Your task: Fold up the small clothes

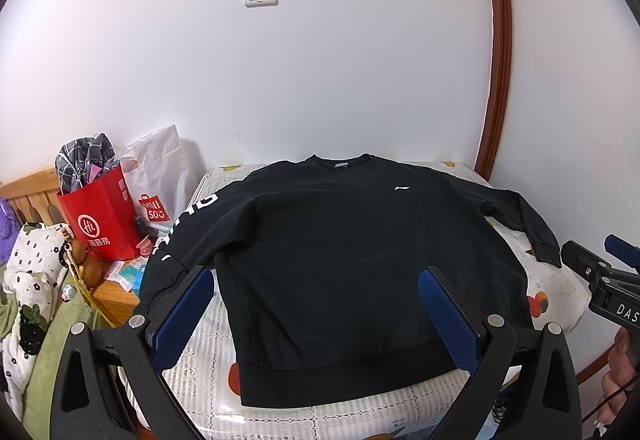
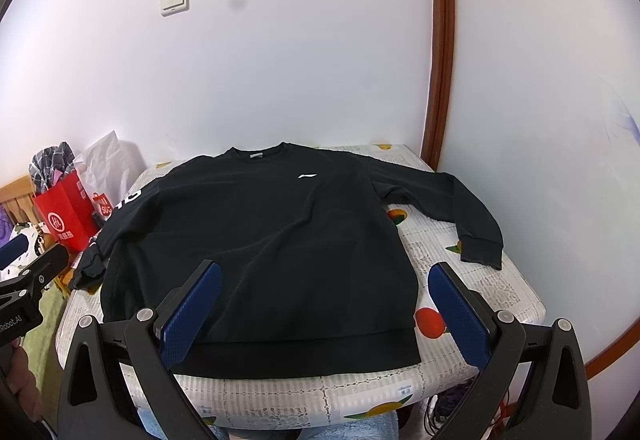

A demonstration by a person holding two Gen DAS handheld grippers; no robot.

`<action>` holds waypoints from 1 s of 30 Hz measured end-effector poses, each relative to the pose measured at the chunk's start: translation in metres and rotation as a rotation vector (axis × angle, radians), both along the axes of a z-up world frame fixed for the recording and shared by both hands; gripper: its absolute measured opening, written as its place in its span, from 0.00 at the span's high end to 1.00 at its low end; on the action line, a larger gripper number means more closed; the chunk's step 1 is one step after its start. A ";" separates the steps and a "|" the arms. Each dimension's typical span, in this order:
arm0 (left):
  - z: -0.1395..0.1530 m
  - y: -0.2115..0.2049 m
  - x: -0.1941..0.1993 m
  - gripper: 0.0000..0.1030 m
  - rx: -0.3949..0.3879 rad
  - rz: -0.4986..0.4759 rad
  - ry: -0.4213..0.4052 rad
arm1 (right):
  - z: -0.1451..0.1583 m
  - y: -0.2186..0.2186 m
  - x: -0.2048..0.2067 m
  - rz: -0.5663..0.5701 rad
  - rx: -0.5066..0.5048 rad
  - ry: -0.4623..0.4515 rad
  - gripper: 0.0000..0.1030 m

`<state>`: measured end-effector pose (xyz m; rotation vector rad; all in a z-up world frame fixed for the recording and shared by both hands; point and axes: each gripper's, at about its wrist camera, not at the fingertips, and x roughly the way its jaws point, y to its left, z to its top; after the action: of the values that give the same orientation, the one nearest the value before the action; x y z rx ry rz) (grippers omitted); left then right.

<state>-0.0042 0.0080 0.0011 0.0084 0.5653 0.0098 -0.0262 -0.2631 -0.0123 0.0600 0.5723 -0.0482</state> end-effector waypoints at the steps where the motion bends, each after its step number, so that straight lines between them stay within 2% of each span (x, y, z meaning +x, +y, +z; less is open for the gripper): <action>1: 0.000 0.000 0.000 0.00 0.000 -0.001 0.000 | 0.000 0.001 0.000 -0.001 0.000 0.000 0.01; 20: -0.002 0.003 0.002 0.00 0.003 0.009 0.006 | -0.001 0.002 0.005 0.020 0.004 0.001 0.01; 30: -0.016 0.017 0.031 0.00 0.000 0.011 0.047 | -0.005 0.010 0.023 0.026 -0.011 0.009 0.01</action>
<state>0.0272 0.0251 -0.0148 0.0058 0.6125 0.0204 -0.0030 -0.2528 -0.0173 0.0420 0.5817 -0.0265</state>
